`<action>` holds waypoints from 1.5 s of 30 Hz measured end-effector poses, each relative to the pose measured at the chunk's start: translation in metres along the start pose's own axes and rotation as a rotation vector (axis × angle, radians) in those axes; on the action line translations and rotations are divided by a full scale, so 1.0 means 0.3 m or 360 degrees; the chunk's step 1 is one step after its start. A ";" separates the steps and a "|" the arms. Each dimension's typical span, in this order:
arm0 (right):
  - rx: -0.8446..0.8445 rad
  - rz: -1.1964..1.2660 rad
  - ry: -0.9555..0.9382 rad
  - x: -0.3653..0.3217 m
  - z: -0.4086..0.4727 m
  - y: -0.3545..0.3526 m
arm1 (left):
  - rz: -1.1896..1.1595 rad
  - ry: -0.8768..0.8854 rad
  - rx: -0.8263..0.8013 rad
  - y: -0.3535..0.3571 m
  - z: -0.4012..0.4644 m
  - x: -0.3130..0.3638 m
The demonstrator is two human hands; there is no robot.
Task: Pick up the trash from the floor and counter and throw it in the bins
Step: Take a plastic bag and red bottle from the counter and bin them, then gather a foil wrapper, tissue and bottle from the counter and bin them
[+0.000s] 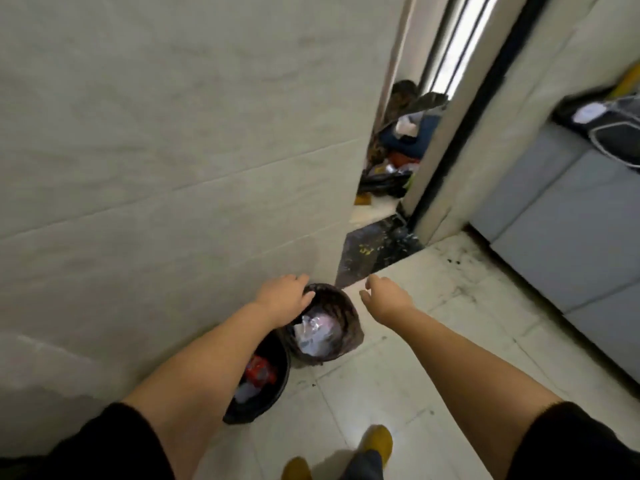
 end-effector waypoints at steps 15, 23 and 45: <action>0.0382 0.0433 0.1158 1.492 -0.846 -0.332 | 0.0379 0.1158 -0.0242 0.164 -0.023 1.707; 0.0545 0.0498 0.1490 2.069 -1.292 -0.401 | 0.0464 0.1488 -0.0308 0.384 -0.217 2.423; 0.1027 0.1040 0.2524 3.093 -1.845 -0.404 | 0.1048 0.2534 -0.0480 0.876 -0.313 3.936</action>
Point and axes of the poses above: each hand's wrist, its own z-axis towards the middle knuckle, its own y-axis out of the palm, x = y × z, the point moved 8 cm from there along z, towards the middle knuckle, and after that the axes turned 2 degrees about -y, right-handed, at the moved point
